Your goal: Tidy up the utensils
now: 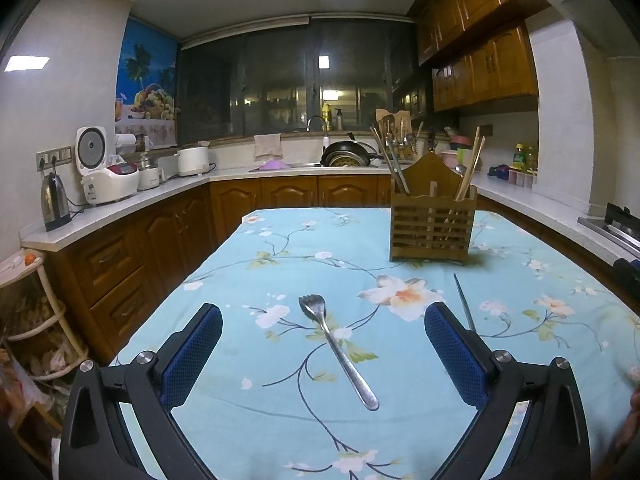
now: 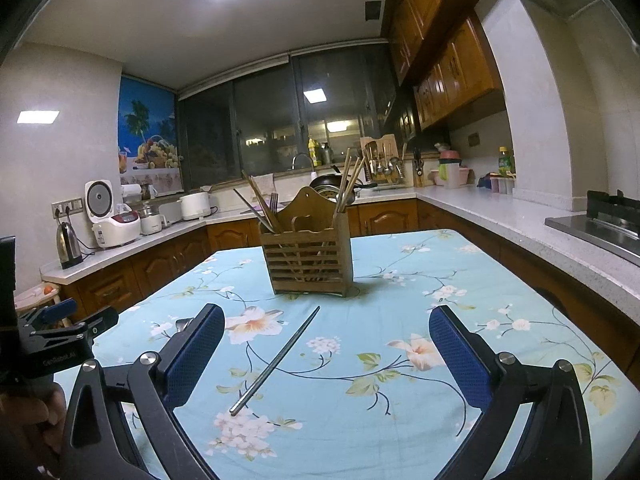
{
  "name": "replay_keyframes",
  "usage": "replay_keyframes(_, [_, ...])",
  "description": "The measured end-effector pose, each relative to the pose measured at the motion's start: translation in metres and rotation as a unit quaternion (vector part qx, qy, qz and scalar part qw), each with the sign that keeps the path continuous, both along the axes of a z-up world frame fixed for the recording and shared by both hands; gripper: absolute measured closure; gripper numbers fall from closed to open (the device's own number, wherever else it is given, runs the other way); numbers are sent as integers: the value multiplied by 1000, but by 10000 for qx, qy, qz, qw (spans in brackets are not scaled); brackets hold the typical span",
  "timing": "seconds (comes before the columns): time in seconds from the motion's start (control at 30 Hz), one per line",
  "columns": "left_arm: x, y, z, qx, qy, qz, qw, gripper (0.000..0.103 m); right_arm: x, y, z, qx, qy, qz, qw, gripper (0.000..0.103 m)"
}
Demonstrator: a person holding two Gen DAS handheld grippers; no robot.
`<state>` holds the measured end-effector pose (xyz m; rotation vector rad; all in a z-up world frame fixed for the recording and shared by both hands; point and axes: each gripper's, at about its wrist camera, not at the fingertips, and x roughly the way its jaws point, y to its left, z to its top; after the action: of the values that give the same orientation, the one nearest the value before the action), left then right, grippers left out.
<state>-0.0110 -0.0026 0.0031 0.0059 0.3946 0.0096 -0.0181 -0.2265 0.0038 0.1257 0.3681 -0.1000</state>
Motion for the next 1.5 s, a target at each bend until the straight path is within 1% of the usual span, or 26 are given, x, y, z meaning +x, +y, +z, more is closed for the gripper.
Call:
replay_keyframes(1.07, [0, -3, 1, -19, 9, -7, 10000, 1, 0, 4, 1, 10, 6, 8, 10000, 0])
replay_keyframes(1.5, [5, -9, 5, 9, 12, -64, 10000, 1, 0, 4, 2, 20, 7, 7, 10000, 0])
